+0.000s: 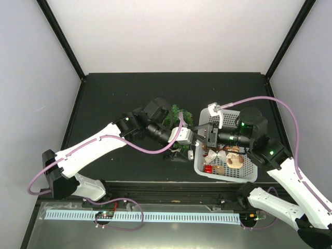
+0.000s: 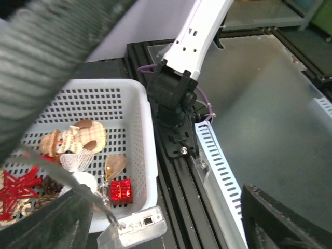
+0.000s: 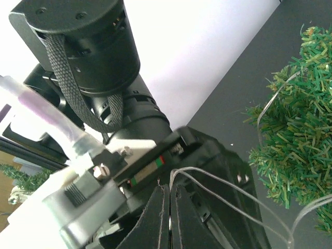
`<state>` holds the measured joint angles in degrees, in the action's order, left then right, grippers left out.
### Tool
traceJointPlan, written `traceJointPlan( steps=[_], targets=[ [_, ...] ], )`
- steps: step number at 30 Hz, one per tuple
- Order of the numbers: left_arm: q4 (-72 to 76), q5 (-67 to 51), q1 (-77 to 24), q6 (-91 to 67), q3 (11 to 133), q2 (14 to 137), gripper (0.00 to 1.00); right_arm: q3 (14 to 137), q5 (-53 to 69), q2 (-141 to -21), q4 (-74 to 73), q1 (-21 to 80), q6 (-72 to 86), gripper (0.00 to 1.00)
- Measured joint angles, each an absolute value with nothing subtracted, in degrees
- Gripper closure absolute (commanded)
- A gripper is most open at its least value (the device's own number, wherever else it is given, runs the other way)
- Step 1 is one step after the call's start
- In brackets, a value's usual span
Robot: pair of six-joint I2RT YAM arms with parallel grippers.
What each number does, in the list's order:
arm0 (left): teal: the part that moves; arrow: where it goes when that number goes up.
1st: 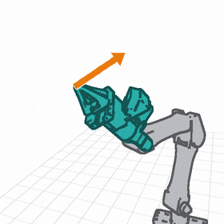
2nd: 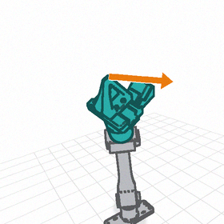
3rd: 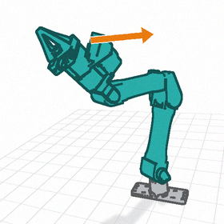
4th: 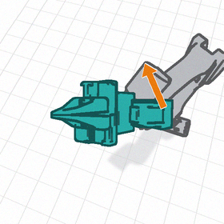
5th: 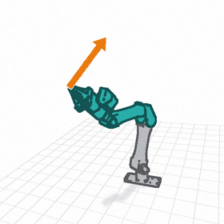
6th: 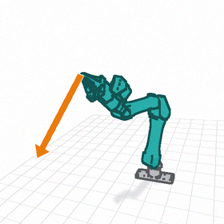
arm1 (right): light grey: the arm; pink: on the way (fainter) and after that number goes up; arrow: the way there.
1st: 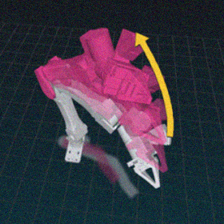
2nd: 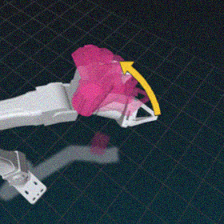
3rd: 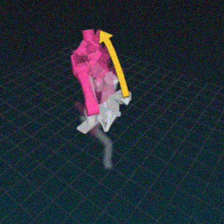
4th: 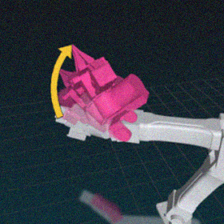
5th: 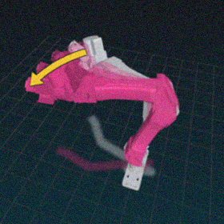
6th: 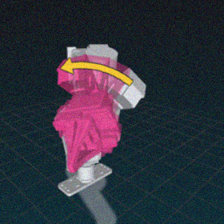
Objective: Decorate the small christmas tree
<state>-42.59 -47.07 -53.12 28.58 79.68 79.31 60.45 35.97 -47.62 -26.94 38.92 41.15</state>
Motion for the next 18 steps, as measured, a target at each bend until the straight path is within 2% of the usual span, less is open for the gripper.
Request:
traceJointPlan(
  steps=[6,12,18],
  targets=[
    [-42.78,-49.01,-53.71,28.32,79.68,80.82,0.69,59.99,35.99,-47.59,-25.17,38.94,42.39,0.99],
    [-43.16,-50.22,-53.74,28.71,79.68,81.12,0.97,59.24,36.01,-47.62,-24.80,39.16,42.70,0.99],
    [-43.92,-49.08,-53.71,29.82,79.66,80.97,0.98,59.07,36.03,-47.59,-24.84,39.24,42.74,0.99]
  ],
)
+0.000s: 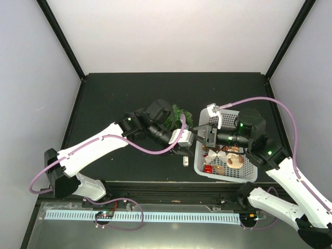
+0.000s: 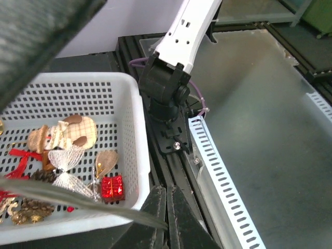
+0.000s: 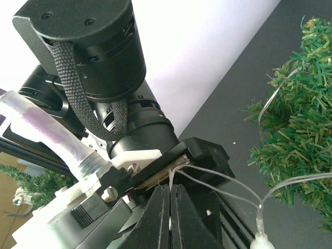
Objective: Decorate the small christmas tree
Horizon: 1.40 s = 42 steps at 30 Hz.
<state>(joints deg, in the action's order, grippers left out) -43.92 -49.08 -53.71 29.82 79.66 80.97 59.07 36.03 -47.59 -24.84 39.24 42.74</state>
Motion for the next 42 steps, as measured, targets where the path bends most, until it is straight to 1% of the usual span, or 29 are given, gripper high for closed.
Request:
traceJointPlan(
  steps=[7,9,11,13,15,17,19,23,30,35,42],
  targets=[
    [-45.15,-43.64,-53.71,31.42,76.47,75.94,0.98,57.45,36.14,-47.53,-24.73,39.29,42.76,0.99],
    [-45.65,-41.95,-53.71,32.32,75.75,74.11,0.98,56.75,36.36,-47.46,-24.36,39.40,42.81,0.97],
    [-46.06,-40.16,-53.71,33.17,74.96,72.25,0.99,56.16,37.21,-47.46,-23.70,39.57,42.94,0.89],
    [-46.24,-38.57,-53.69,33.91,74.32,71.05,0.98,55.83,37.69,-47.40,-22.98,39.70,43.40,0.77],
    [-47.11,-37.47,-53.71,34.65,73.63,70.41,0.98,55.61,37.69,-47.16,-21.74,39.66,43.24,0.69],
    [-48.25,-36.29,-53.71,35.57,72.93,70.28,0.98,55.55,37.89,-46.96,-20.67,39.62,43.68,0.64],
    [-49.39,-35.31,-53.67,36.38,72.36,70.24,0.98,55.55,38.06,-46.81,-19.70,39.62,43.77,0.62],
    [-51.66,-34.59,-53.67,38.17,71.85,69.58,0.98,55.57,38.04,-46.74,-18.81,39.62,43.57,0.60],
    [-57.41,-32.77,-53.65,44.51,71.88,64.97,0.98,55.57,37.39,-46.74,-18.83,39.62,43.35,0.59],
    [-62.02,-28.93,-53.65,49.65,71.88,61.78,0.98,55.55,36.42,-46.87,-18.87,39.62,42.72,0.59],
    [-64.99,-24.53,-53.25,52.99,71.85,55.37,0.98,54.98,35.18,-47.77,-18.79,39.62,42.28,0.59]
  ],
)
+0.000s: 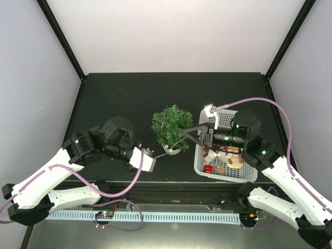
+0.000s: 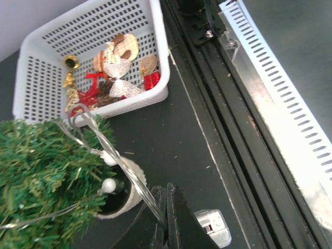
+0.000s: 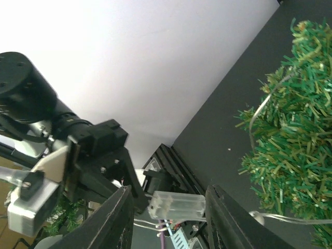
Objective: Decorate the small christmas tree
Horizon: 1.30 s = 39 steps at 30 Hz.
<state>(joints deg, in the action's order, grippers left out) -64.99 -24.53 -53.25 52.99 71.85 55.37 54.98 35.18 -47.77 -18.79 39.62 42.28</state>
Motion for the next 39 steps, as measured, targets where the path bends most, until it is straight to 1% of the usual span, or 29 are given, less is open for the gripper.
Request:
traceJointPlan(
  steps=[7,16,19,23,31,39],
  targets=[
    [-64.90,-20.91,-50.83,54.02,70.89,50.41,0.98,53.84,34.54,-49.28,-18.98,39.62,42.30,0.59],
    [-62.08,-15.09,-47.11,55.20,62.19,45.56,0.98,53.84,33.71,-49.91,-18.83,39.62,42.33,0.59],
    [-60.05,-12.99,-44.49,56.60,59.61,44.73,0.98,53.84,33.56,-50.50,-18.81,39.62,42.35,0.59],
    [-57.32,-11.35,-39.22,59.07,59.20,44.84,0.98,53.84,33.56,-50.92,-18.65,39.62,42.37,0.59],
    [-50.92,-9.82,-30.20,64.34,59.75,50.61,0.98,53.87,33.54,-51.09,-18.44,39.62,42.09,0.59],
    [-44.03,-8.51,-26.85,65.91,61.04,60.20,0.99,57.93,28.53,-53.93,-25.69,39.77,37.01,0.59]
  ],
)
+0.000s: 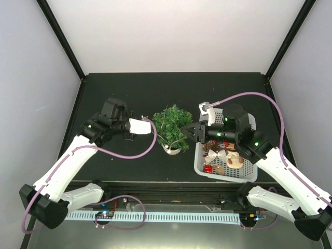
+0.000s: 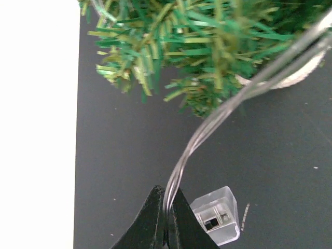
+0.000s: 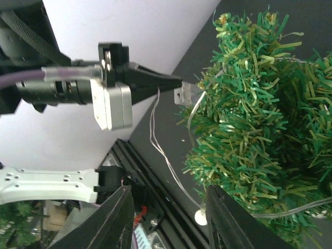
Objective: Decorate the small christmas tree
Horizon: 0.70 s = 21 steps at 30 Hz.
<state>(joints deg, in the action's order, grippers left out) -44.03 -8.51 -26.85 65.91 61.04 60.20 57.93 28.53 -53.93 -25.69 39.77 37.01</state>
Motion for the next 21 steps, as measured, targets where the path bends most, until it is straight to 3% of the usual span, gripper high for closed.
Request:
traceJointPlan(
  steps=[6,12,21],
  targets=[
    [-40.10,-8.01,-25.21,66.04,62.24,63.83,0.98,58.59,23.88,-55.11,-30.96,44.93,33.04,0.64],
    [-38.68,-8.01,-23.62,65.98,65.28,66.48,0.99,48.25,20.86,-53.21,-29.87,52.29,33.61,0.68],
    [-37.54,-8.75,-23.57,65.41,66.32,66.92,0.98,42.17,16.29,-55.59,-27.35,53.95,34.83,0.72]
  ],
)
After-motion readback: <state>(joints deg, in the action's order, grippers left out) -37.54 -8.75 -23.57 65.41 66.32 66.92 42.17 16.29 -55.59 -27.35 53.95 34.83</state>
